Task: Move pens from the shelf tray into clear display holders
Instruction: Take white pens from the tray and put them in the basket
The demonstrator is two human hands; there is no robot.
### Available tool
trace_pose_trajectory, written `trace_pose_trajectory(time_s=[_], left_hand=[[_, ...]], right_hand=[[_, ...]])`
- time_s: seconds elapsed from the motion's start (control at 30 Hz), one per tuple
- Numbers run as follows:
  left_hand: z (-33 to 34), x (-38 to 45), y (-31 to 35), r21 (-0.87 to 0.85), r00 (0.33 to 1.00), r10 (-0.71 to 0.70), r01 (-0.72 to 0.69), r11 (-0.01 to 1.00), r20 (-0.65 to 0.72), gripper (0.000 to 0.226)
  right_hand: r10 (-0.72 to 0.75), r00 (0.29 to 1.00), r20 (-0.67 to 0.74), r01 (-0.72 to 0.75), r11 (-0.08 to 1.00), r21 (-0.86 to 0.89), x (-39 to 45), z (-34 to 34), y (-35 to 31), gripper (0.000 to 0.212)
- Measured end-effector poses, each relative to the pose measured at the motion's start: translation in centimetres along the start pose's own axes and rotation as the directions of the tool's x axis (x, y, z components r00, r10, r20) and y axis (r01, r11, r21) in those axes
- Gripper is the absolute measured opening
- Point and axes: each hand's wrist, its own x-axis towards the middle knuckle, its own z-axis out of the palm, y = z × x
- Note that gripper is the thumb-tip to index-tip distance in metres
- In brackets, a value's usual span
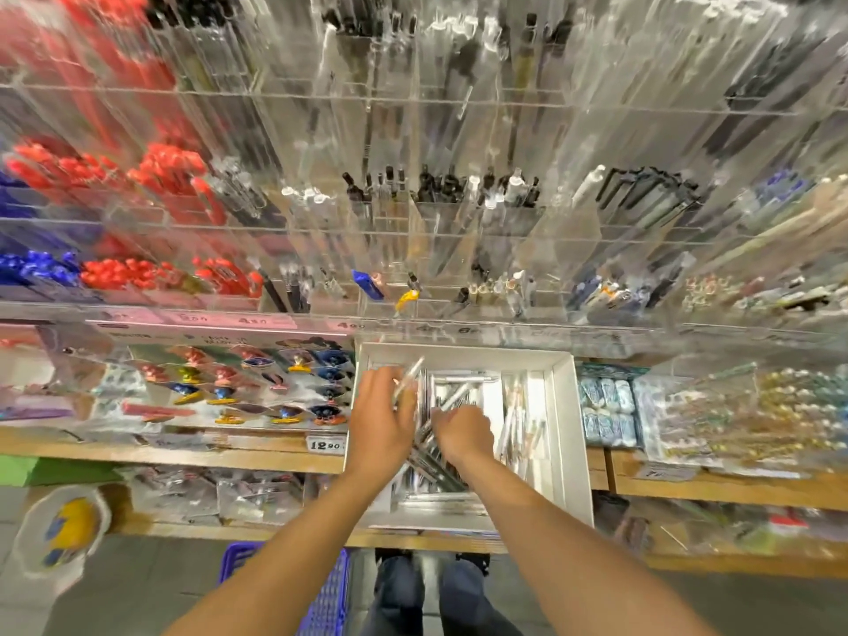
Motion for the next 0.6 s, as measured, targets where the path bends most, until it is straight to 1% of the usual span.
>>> trace_pose_trajectory(time_s=[0.03, 0.07, 0.13, 0.2, 0.3, 0.33, 0.4, 0.43, 0.47, 0.5, 0.53, 0.6], left_hand=[[-0.3, -0.3, 0.1, -0.041, 0.999, -0.034, 0.033, 0.999, -0.023, 0.006], [-0.5, -0.6, 0.2, -0.082, 0.997, -0.074, 0.073, 0.994, -0.019, 0.006], [-0.6, -1.1, 0.3, -0.176, 0.984, -0.168, 0.176, 0.968, 0.059, 0.01], [-0.7, -1.2, 0.5, -0.249, 0.949, -0.276, 0.307, 0.918, 0.153, 0.011], [-0.7, -1.2, 0.3, -0.304, 0.872, -0.414, 0.482, 0.822, 0.261, 0.01], [-0.7, -1.1, 0.1, -0.326, 0.846, -0.445, 0.527, 0.785, 0.294, 0.01], [-0.6, -1.0, -0.2, -0.365, 0.801, -0.484, 0.594, 0.717, 0.352, 0.01], [-0.6, -0.9, -0.4, -0.375, 0.78, -0.499, 0.621, 0.688, 0.376, 0.01], [-0.5, -0.9, -0.6, -0.384, 0.76, -0.512, 0.647, 0.659, 0.401, 0.009], [-0.5, -1.0, -0.6, -0.39, 0.739, -0.522, 0.67, 0.632, 0.425, 0.009], [-0.5, -1.0, -0.5, -0.391, 0.721, -0.528, 0.69, 0.609, 0.449, 0.012], [-0.5, -1.2, -0.1, -0.4, 0.696, -0.519, 0.714, 0.574, 0.496, 0.022]], right_hand=[[0.014, 1.0, -0.009, -0.014, 1.0, -0.024, 0.3, 0.3, -0.2, 0.043], [0.021, 1.0, -0.016, -0.022, 0.999, -0.042, 0.6, 0.5, -0.4, 0.04], [0.049, 0.998, -0.03, -0.05, 0.997, -0.059, 0.8, 0.7, -1.0, 0.035], [0.095, 0.995, -0.023, -0.096, 0.995, -0.037, 0.7, 0.7, -1.4, 0.031], [0.135, 0.988, 0.071, -0.14, 0.987, 0.081, 0.0, 0.0, -1.1, 0.025], [0.14, 0.982, 0.124, -0.156, 0.98, 0.124, -0.4, -0.5, -0.8, 0.026], [0.132, 0.962, 0.241, -0.185, 0.96, 0.211, -1.5, -1.7, 0.0, 0.034], [0.113, 0.949, 0.294, -0.193, 0.946, 0.26, -2.4, -2.4, 0.4, 0.038], [0.076, 0.938, 0.338, -0.186, 0.934, 0.305, -3.3, -3.0, 0.9, 0.035], [0.024, 0.927, 0.374, -0.158, 0.93, 0.331, -4.2, -3.5, 1.4, 0.022], [-0.037, 0.913, 0.407, -0.111, 0.935, 0.335, -5.1, -4.0, 1.7, 0.015], [-0.168, 0.876, 0.453, 0.034, 0.957, 0.289, -7.0, -4.5, 2.3, 0.017]])
